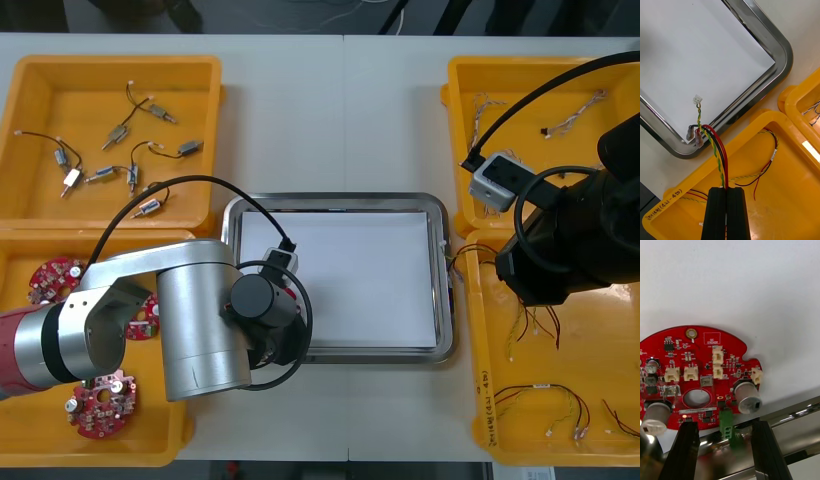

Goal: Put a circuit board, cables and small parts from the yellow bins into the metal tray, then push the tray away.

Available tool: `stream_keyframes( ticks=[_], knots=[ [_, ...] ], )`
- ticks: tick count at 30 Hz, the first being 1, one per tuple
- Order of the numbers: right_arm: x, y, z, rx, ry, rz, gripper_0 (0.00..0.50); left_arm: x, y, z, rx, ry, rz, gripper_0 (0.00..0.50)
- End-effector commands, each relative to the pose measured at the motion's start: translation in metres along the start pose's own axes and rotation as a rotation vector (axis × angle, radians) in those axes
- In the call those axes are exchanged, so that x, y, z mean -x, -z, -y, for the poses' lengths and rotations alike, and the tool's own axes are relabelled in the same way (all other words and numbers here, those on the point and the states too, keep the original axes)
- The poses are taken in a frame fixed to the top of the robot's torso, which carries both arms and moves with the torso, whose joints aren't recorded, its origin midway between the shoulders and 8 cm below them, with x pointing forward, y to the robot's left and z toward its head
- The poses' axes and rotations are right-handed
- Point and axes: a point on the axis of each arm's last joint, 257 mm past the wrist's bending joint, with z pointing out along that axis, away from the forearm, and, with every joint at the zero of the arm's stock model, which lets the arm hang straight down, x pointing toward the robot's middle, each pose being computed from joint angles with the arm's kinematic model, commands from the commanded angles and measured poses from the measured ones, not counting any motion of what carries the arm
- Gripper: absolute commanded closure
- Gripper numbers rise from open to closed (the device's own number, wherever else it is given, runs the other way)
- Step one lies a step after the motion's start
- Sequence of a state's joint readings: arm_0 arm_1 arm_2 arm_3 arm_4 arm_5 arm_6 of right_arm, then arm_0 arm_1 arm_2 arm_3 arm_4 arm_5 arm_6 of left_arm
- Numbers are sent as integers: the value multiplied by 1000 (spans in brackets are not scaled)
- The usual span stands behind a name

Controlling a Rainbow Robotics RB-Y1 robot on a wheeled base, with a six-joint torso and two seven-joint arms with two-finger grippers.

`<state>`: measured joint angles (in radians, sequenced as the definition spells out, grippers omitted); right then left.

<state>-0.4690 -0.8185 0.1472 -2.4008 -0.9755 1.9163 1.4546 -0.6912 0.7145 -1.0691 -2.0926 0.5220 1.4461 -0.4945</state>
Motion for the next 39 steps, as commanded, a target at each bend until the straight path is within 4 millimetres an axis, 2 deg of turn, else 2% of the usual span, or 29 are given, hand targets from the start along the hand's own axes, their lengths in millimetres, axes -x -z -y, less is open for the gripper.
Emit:
stream_keyframes(
  ticks=[1,6,13,17,22,28,34,39],
  knots=[
    [4,10,6,-44,15,8,500,14,6,18,-31,36,42,56],
    [4,11,6,-45,15,7,500,20,9,19,-35,49,55,40],
    [4,11,4,-38,27,7,500,43,23,17,-51,99,91,0],
    [7,11,-2,-26,45,8,500,54,36,6,-40,131,85,0],
    [12,9,-11,-22,89,1,500,58,53,-7,-20,160,69,0],
    [14,1,-28,-5,153,-25,500,67,85,-21,-8,191,74,0],
    [28,-9,-52,8,219,-15,500,75,119,-52,18,237,60,0],
    [34,-25,-73,26,275,-36,500,75,141,-89,82,288,34,0]
  ],
)
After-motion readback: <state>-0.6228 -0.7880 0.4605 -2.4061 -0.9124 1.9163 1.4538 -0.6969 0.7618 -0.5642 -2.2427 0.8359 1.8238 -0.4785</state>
